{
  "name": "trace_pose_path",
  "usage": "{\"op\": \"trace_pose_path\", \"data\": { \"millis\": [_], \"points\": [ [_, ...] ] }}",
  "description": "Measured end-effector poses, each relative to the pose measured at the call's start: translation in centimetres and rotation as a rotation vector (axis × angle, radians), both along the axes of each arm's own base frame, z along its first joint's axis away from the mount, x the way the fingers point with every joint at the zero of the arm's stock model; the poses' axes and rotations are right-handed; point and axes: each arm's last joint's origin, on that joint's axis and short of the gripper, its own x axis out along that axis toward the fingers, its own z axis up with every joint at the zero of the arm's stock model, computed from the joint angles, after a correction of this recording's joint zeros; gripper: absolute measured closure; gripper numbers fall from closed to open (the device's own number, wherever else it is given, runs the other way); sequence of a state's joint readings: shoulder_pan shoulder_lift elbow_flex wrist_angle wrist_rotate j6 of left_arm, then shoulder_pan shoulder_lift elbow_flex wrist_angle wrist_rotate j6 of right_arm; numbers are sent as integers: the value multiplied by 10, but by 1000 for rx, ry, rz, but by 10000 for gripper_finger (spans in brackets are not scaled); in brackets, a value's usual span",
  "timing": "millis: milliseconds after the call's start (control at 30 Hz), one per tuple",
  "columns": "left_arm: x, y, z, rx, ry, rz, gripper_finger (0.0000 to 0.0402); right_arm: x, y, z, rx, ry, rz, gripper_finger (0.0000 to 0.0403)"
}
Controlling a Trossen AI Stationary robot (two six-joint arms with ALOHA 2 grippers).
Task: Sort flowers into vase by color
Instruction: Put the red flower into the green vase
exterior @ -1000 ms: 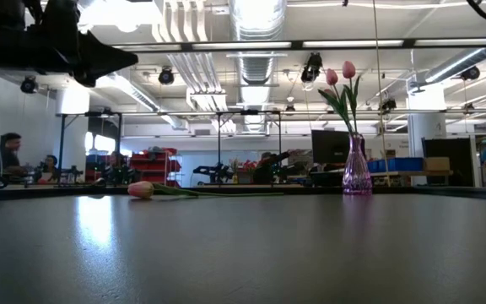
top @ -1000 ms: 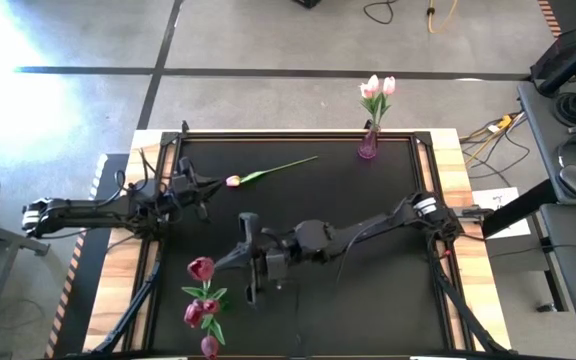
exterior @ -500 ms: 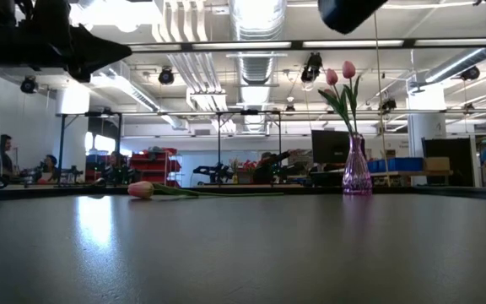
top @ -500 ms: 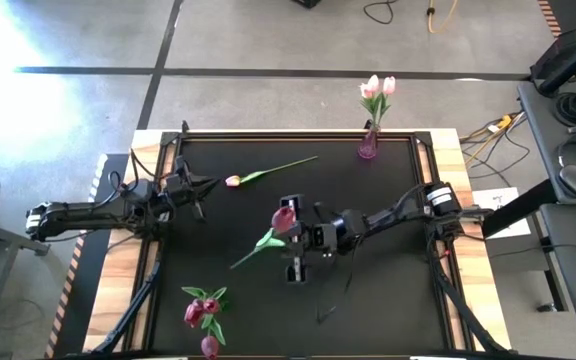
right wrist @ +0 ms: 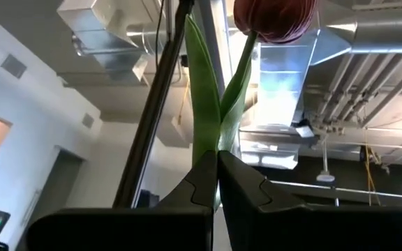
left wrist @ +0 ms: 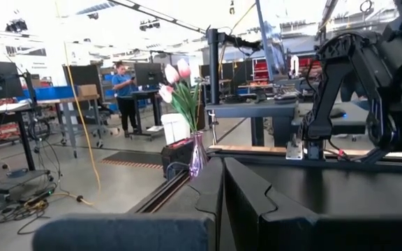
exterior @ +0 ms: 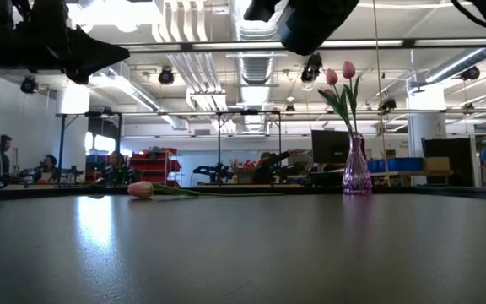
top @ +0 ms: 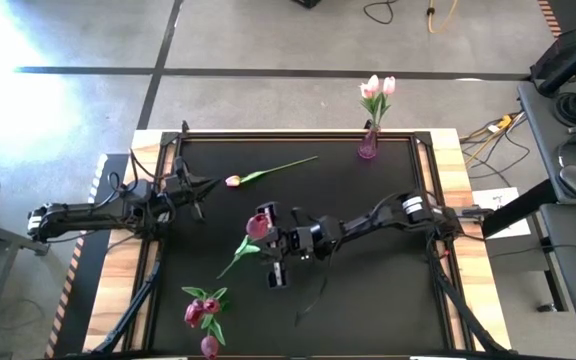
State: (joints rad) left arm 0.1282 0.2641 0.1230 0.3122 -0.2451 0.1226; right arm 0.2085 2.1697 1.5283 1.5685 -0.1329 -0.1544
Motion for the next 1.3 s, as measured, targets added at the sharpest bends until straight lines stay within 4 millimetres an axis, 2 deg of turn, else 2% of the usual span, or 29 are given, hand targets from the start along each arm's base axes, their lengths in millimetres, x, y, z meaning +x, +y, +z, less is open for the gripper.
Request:
{"op": "trace_pose_path", "data": {
  "millis": [533,800,1300],
  "points": [
    [0,0,-3,-6,8,-1,402,20,4,-22,5,40,5,394],
    [0,0,-2,-10,6,-1,402,27,7,-26,31,81,-62,394],
    [0,0,-2,-12,5,-2,402,35,23,-27,53,133,-74,394]
  ]
}}
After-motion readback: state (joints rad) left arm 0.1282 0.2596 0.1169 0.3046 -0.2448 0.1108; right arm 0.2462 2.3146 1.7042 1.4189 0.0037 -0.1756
